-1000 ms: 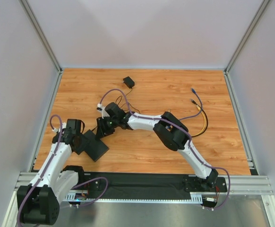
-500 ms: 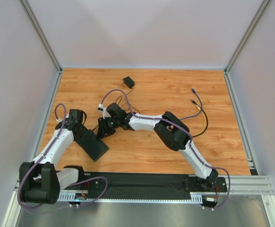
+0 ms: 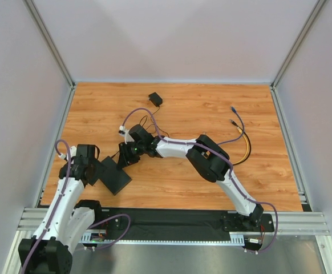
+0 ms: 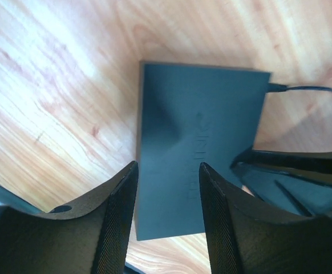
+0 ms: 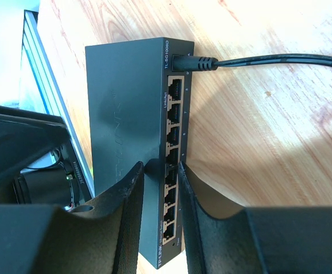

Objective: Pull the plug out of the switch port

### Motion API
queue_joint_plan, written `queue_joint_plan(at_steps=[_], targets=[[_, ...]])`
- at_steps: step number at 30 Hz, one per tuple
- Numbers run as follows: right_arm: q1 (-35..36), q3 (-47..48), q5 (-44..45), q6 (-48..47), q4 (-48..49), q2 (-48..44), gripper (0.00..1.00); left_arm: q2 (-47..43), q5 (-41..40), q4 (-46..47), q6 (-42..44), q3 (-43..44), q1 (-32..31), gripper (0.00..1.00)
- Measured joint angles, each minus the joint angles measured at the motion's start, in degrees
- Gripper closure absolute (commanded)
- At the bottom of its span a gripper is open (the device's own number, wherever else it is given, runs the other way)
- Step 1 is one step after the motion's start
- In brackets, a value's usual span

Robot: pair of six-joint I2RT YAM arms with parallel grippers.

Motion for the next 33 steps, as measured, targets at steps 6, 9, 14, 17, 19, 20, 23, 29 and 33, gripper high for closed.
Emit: queue_joint_plan(at_steps=[6,9,14,17,19,20,23,29,33], targets=[[0.0,0.0,0.0,0.0,0.0,0.0,0.69,5.3,1.9,1.4,-2.2,-2.5,0.0,0.46],[0.0,0.0,-0.1,0.0,0.0,0.0,0.7,9.4,2.8,3.8,-3.0,-2.4,0.1,0.47],[0.0,-0.4,-0.3,0.1,0.3,-0.1,0.7,11.2,3.3,4.0,-2.4,-1.8,0.7,0.51],[-0.1,-1.6,-0.9,0.6,0.8,-0.6,0.7,13.3,3.5,3.5,-0.6,-0.4,0.8,0.51],[-0.2,-2.6,-1.3,1.2,1.9,-0.9,0.7,15.4,3.7,2.9,1.0,1.1,1.0,0.51],[-0.2,-3.1,-1.5,1.5,2.3,-1.1,0.7,16.5,3.9,2.7,1.9,1.7,1.3,0.51],[-0.2,-4.5,-1.6,2.1,2.9,-1.9,0.7,18.4,5.0,2.1,4.0,2.9,2.3,0.51],[-0.2,-8.2,-2.6,3.3,5.0,-3.5,0.7,19.7,6.0,2.3,7.5,3.6,2.9,0.52],[-0.2,-9.8,-2.8,3.9,7.0,-4.0,0.7,21.7,6.4,1.8,9.8,5.0,2.9,0.52]])
